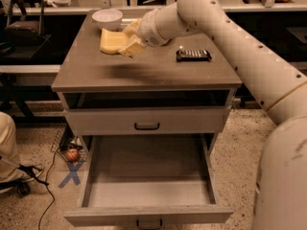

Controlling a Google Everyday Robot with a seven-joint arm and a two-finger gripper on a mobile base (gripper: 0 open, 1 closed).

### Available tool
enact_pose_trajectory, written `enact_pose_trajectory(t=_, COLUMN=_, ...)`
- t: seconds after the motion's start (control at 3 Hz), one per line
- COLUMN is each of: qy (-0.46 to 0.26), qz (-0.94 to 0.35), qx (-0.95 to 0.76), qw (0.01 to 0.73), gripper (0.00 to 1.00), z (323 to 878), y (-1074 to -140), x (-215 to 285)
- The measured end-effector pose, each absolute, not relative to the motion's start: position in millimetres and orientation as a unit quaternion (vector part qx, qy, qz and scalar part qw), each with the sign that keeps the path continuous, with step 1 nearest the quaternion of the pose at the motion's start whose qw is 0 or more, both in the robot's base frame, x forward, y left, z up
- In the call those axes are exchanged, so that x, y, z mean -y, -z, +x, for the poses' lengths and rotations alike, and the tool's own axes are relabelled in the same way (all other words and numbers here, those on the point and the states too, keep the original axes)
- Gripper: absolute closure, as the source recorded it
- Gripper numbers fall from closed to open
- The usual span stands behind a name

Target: Pick sponge from middle drawer and place on counter

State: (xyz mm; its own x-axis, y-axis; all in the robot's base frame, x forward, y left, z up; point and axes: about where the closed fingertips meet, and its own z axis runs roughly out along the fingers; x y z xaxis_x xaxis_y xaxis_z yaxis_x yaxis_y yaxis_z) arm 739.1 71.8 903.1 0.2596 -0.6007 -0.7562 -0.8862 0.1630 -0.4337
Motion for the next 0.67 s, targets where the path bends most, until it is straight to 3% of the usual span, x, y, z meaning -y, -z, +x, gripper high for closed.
enact_pose_trajectory(t=0.33, qy=-0.160, qz=-0.623, qx=-0.596, qw=0.481, gripper=0.04, z=754.1, y=-895.3, x=-84.5)
enact_pose_trajectory(t=0.67, qy=-0.164, qz=-0.615, qx=-0.601, qw=0.483, gripper=0.00, z=760.5, y=-890.1, x=-84.7)
